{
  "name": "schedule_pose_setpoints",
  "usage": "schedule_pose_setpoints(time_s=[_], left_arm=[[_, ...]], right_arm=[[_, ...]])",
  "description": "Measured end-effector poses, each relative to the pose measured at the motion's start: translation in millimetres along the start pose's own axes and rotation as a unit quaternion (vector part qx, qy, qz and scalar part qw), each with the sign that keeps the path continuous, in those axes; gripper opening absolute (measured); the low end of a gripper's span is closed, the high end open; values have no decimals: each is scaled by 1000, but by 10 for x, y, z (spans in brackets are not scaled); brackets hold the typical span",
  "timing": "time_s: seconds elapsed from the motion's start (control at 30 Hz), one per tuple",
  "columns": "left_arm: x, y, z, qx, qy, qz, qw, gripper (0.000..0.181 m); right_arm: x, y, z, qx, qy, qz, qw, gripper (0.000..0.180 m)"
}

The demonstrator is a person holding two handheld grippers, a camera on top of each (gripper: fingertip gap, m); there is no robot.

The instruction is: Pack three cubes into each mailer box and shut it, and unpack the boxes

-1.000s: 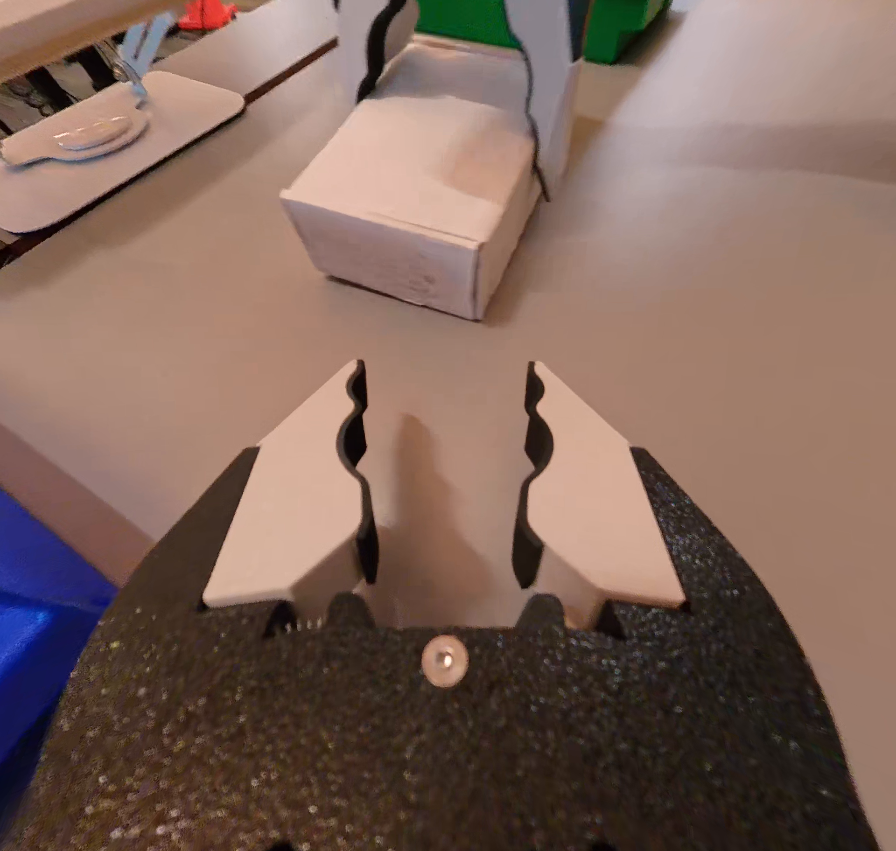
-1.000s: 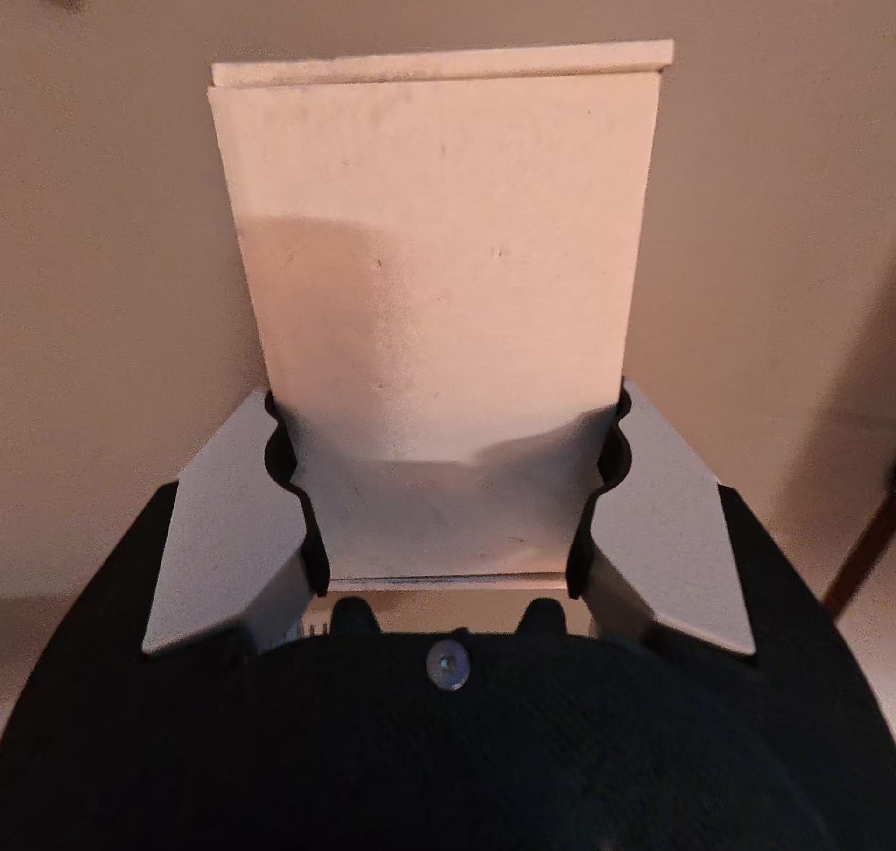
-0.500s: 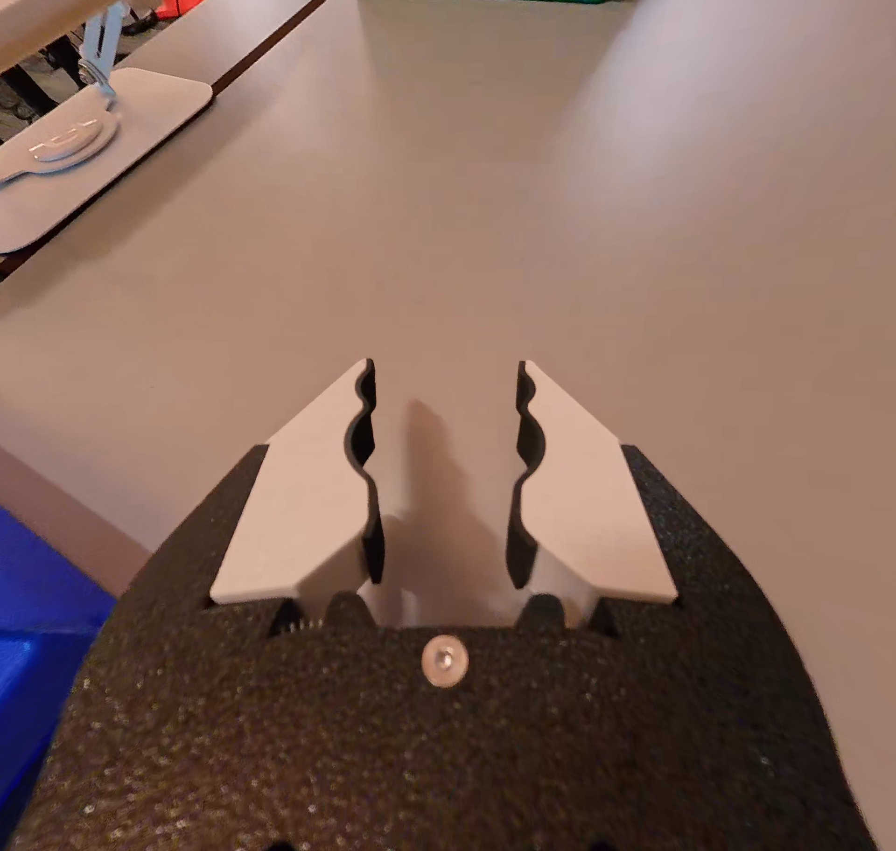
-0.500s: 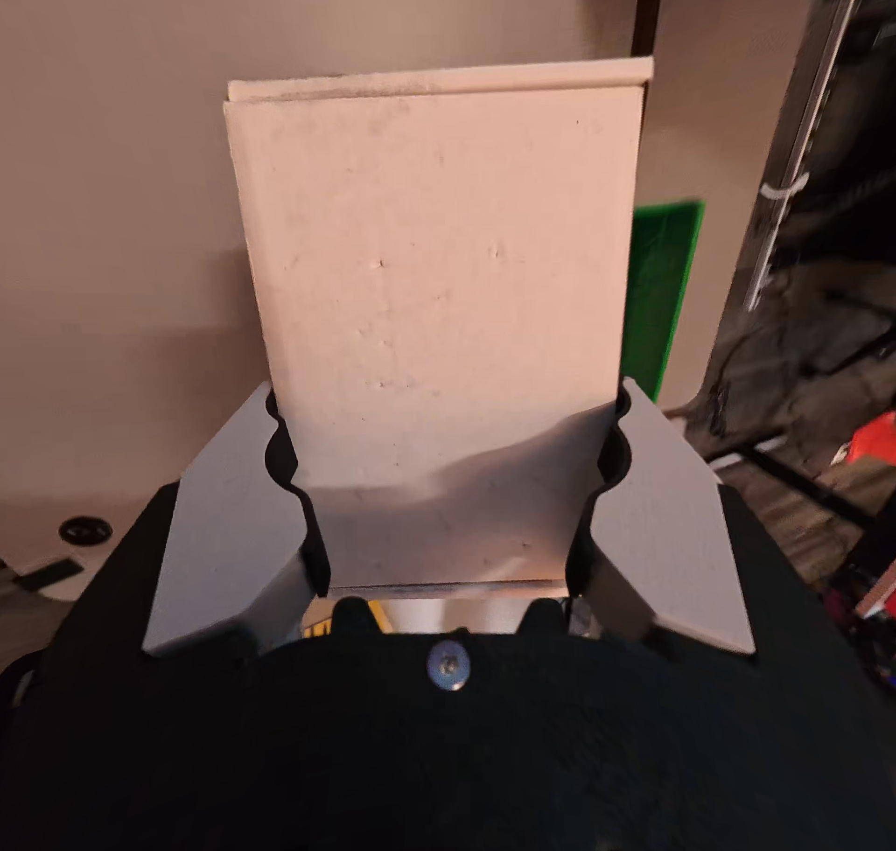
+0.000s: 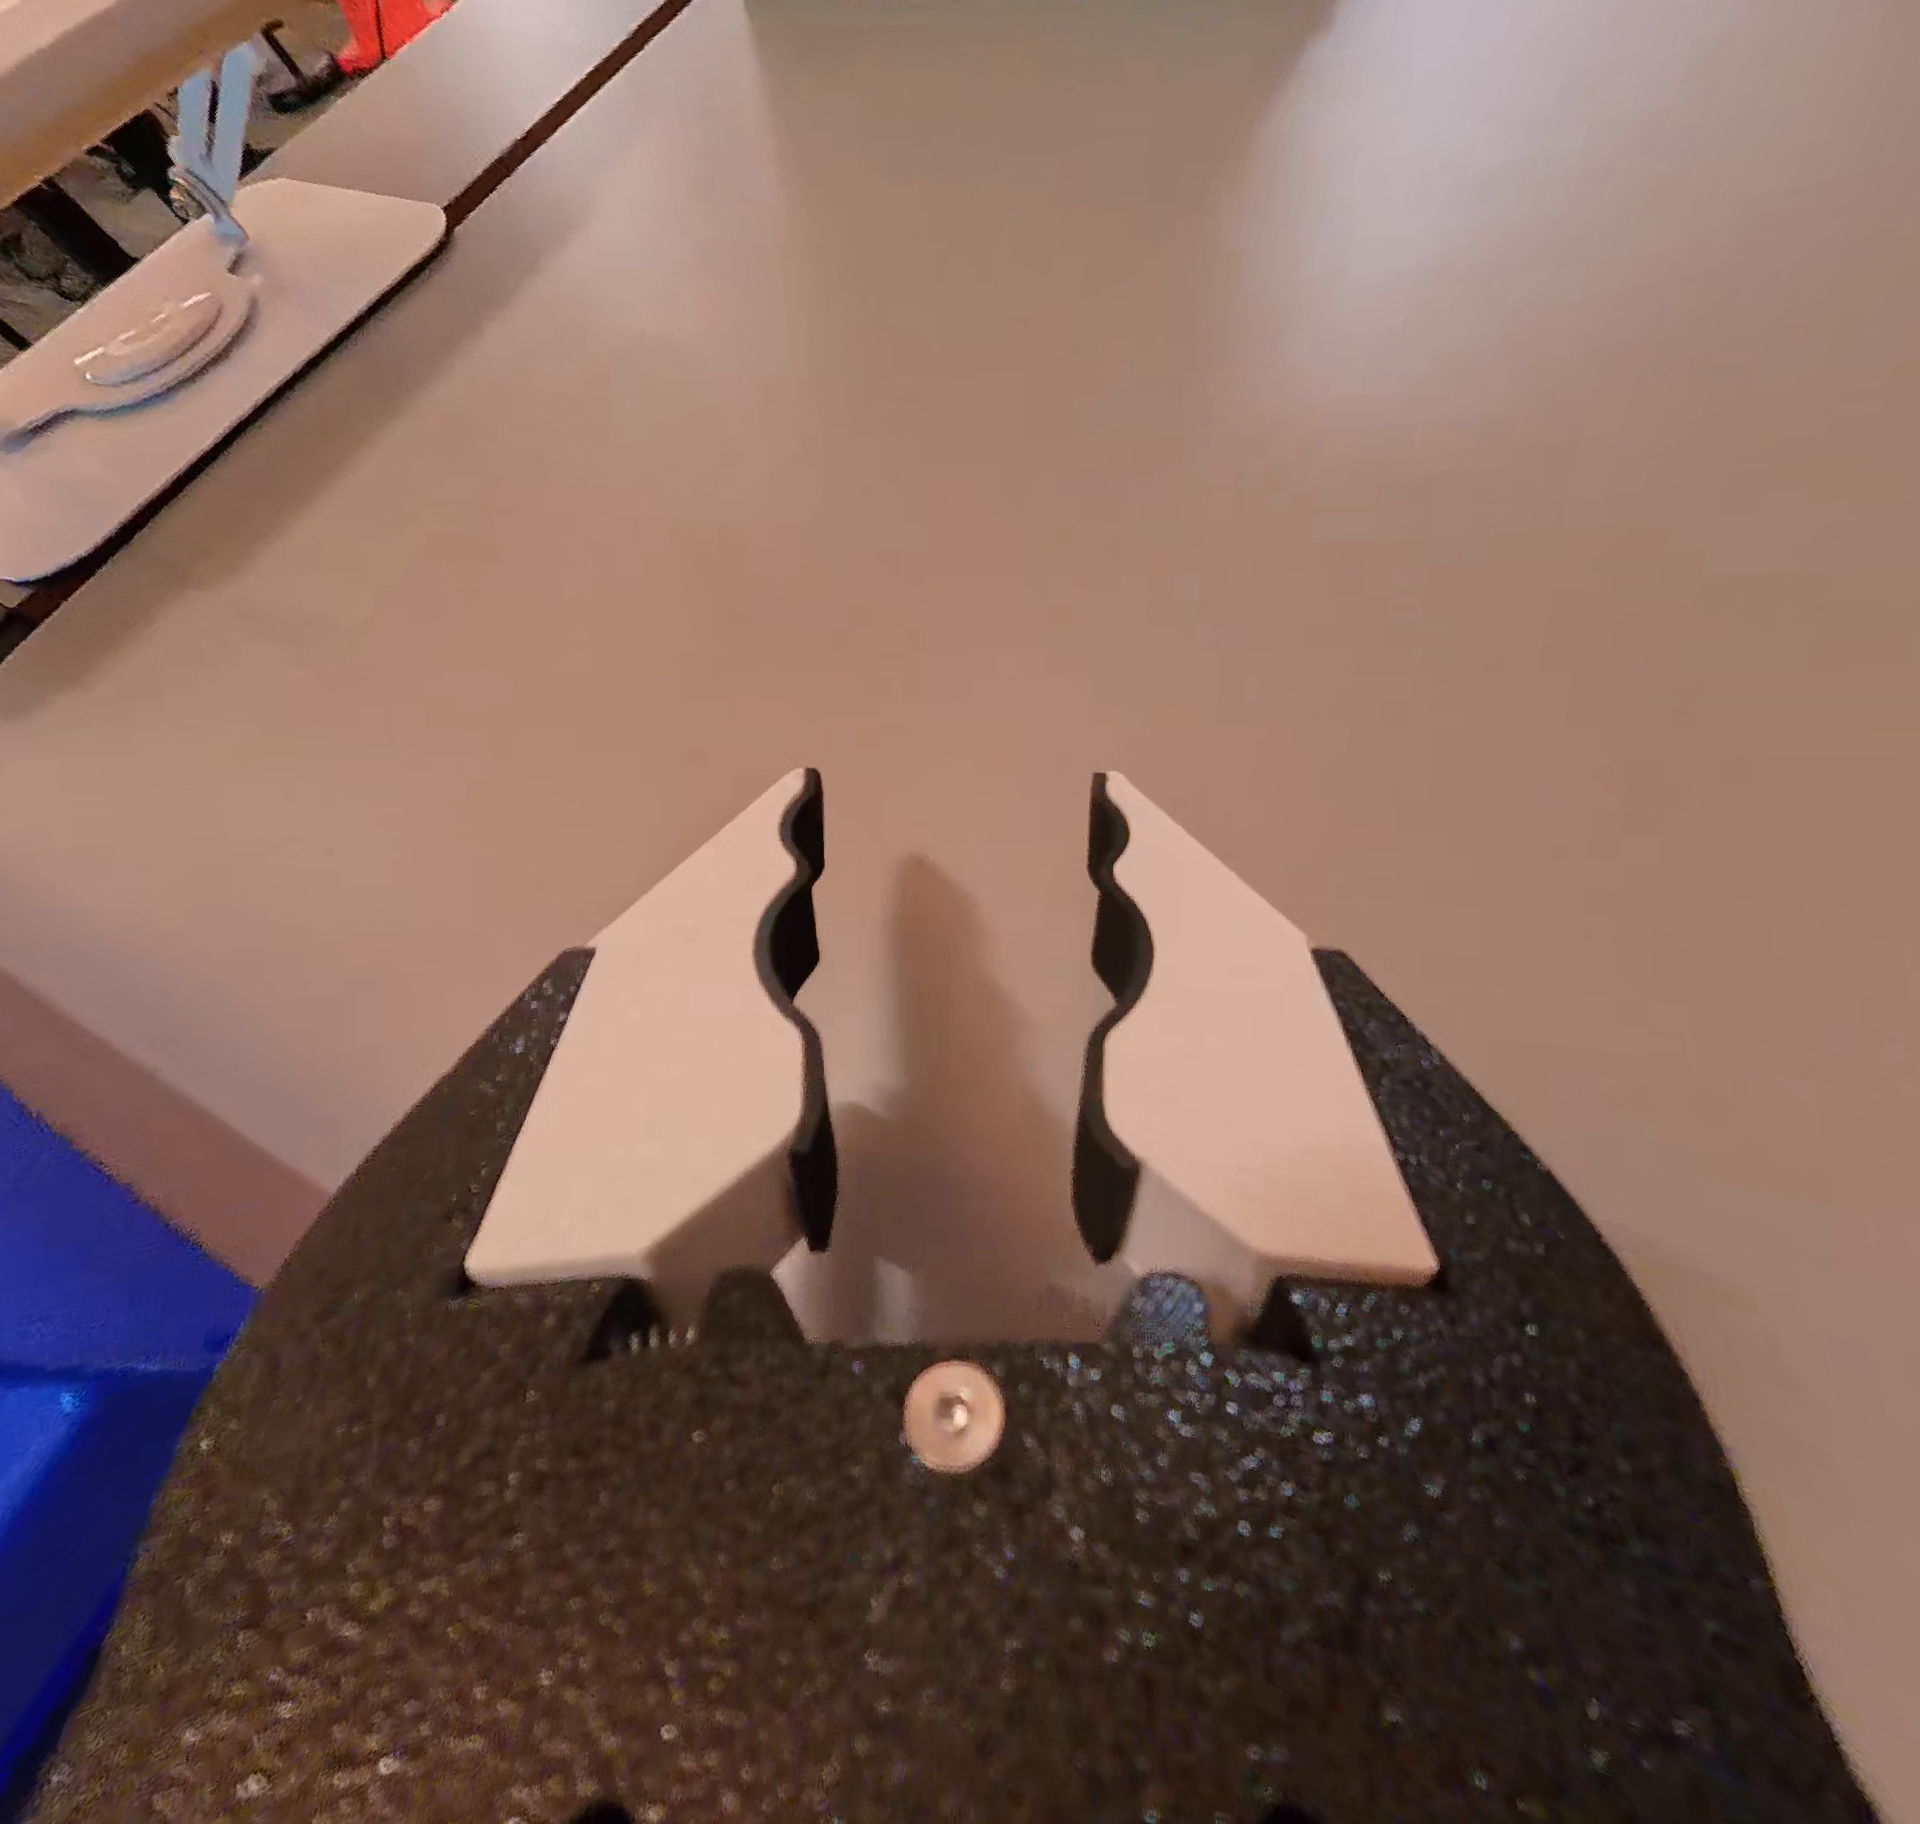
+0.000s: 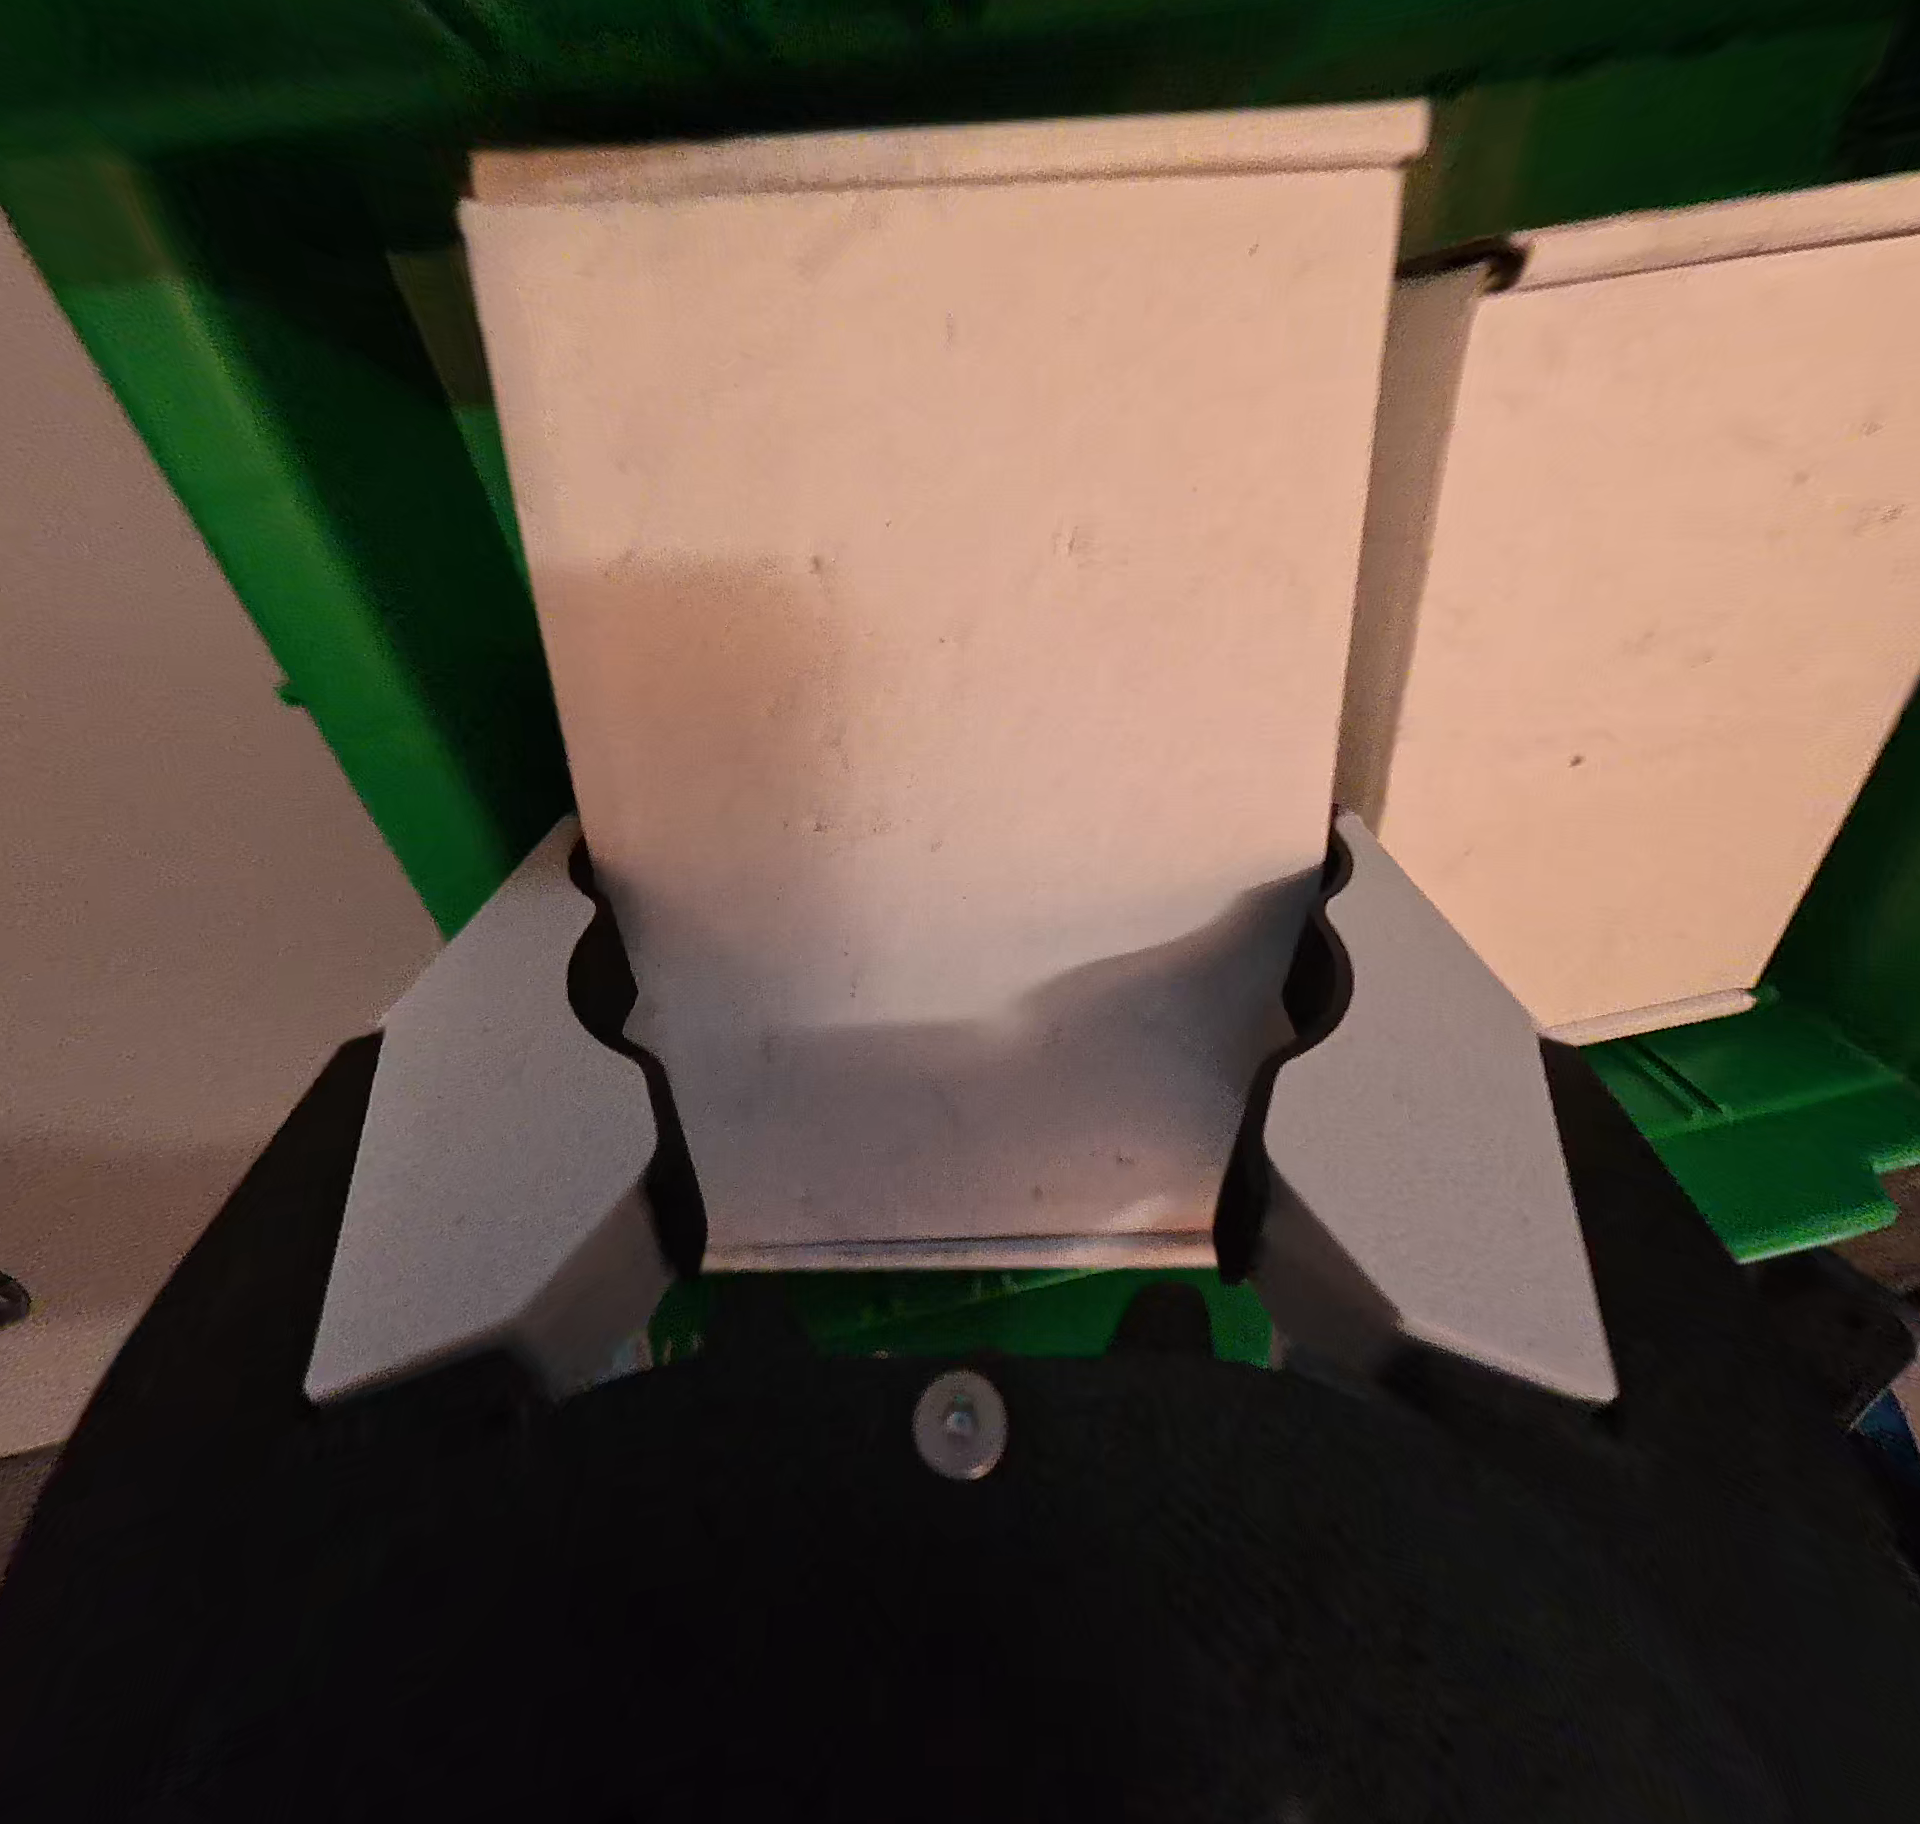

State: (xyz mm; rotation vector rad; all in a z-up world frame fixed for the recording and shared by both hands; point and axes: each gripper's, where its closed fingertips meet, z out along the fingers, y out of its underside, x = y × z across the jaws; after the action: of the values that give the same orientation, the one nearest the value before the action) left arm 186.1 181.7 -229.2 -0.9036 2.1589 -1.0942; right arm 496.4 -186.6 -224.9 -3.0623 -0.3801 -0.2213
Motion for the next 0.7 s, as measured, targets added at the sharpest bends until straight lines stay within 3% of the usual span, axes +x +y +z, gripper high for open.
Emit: schedule_pose_setpoints(time_s=[0.2, 0.4, 0.53, 0.6, 0.7], left_arm=[[65, 132, 106, -56, 2, 32, 998, 47], [65, 94, 193, -70, -14, 3, 997, 52], [266, -449, 499, -13, -1, -44, 999, 65], [431, -874, 752, 22, 11, -40, 999, 71], [601, -1600, 1195, 74, 6, -55, 996, 85]], right_arm=[[26, 312, 219, -113, -13, 17, 993, 136], [120, 378, -7, -106, 61, 19, 992, 132], [41, 263, -442, 4, 180, 110, 978, 120], [-54, 251, -705, 85, 279, 195, 937, 115], [-438, 597, -909, 127, 407, 362, 829, 112]])
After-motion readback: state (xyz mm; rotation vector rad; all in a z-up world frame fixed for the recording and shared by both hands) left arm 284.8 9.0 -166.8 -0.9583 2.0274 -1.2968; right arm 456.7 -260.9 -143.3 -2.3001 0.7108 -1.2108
